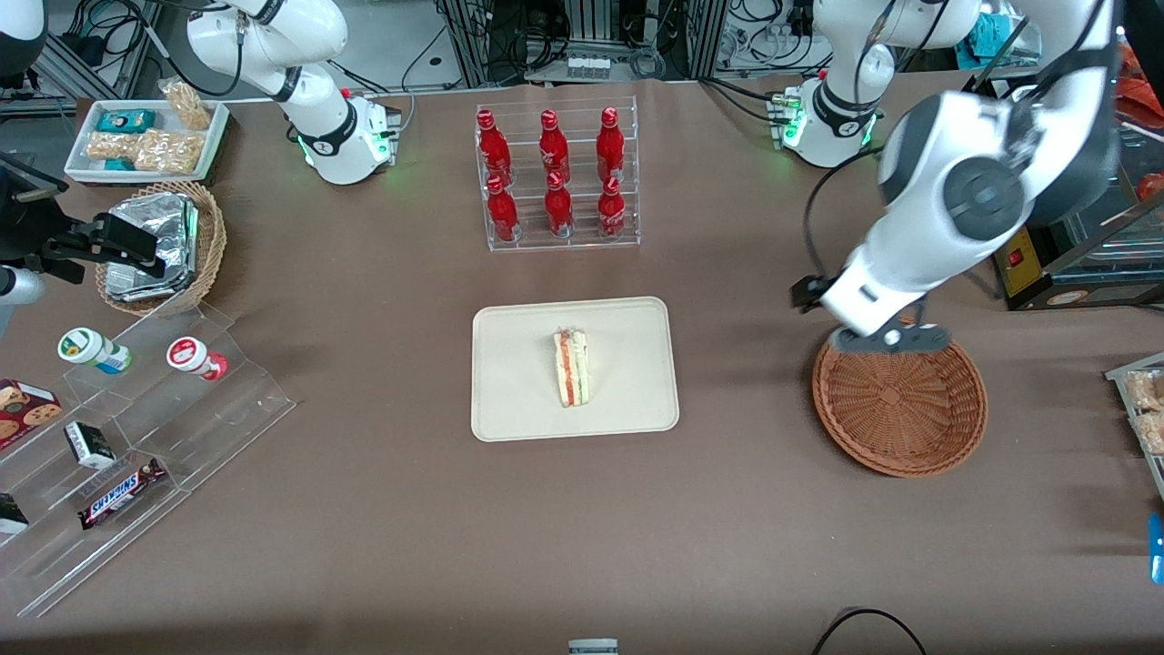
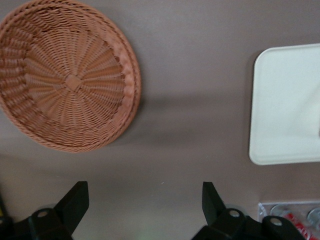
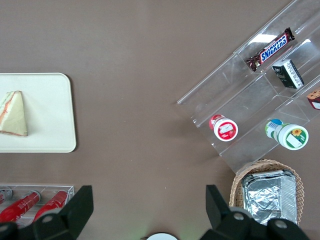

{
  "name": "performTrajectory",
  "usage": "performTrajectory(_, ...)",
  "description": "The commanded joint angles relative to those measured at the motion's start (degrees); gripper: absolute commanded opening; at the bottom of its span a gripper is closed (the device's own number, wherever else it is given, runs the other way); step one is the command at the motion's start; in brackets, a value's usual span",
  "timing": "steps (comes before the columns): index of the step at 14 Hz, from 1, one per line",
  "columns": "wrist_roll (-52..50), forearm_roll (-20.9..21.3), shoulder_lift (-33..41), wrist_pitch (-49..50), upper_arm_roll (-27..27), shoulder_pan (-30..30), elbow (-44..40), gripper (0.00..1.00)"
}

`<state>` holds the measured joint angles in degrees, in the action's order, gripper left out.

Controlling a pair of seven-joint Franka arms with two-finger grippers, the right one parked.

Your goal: Place sandwich from basket to tray

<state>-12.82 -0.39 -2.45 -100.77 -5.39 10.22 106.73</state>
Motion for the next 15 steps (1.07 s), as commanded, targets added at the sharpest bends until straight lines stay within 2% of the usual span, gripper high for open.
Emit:
performTrajectory(1, 6.4, 0.0, 5.9, 2.4, -1.3, -5.9, 2.5, 1.00)
performTrajectory(5, 15.9, -0.1, 6.6, 7.0, -1.6, -12.1, -3.8, 1.00)
performTrajectory(9, 16.2, 0.7, 5.8, 7.1, -1.0, -12.6, -9.9, 1.00)
performTrajectory(11, 15.8, 2.7, 5.6, 7.1, -0.8, -12.5, -11.2, 1.00)
performTrajectory(15, 15.4, 1.7, 4.7, 9.8, 0.5, -12.4, -15.4, 1.00)
